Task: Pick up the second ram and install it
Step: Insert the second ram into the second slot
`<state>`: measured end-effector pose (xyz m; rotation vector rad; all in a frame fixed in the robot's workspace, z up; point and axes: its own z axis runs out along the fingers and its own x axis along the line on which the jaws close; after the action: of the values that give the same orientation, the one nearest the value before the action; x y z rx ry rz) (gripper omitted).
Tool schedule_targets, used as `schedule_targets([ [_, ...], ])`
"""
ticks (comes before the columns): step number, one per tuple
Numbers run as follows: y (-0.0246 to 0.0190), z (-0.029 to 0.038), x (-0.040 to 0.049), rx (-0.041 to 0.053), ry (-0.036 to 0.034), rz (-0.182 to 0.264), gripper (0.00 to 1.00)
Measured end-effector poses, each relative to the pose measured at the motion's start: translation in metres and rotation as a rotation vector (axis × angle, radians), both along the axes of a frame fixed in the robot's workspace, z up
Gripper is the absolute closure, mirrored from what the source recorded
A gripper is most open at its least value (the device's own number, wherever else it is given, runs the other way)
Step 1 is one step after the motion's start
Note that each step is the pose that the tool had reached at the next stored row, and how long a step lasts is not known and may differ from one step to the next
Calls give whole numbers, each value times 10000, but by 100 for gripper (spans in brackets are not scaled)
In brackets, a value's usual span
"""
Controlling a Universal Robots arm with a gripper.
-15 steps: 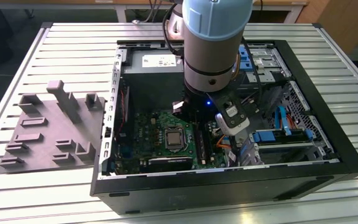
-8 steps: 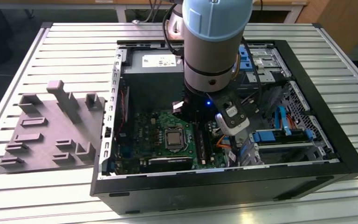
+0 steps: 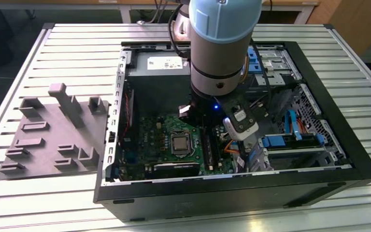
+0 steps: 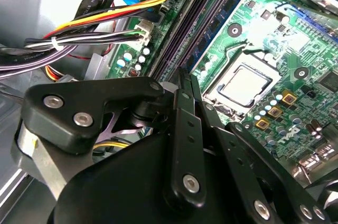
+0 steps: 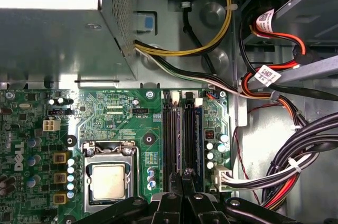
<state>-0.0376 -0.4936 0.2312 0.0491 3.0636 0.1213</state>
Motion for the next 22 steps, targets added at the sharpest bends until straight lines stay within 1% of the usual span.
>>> schedule_targets([
  [12,0,-3,0,2,-1,57,89],
  [22,0,-20,0,12,0,54,89],
])
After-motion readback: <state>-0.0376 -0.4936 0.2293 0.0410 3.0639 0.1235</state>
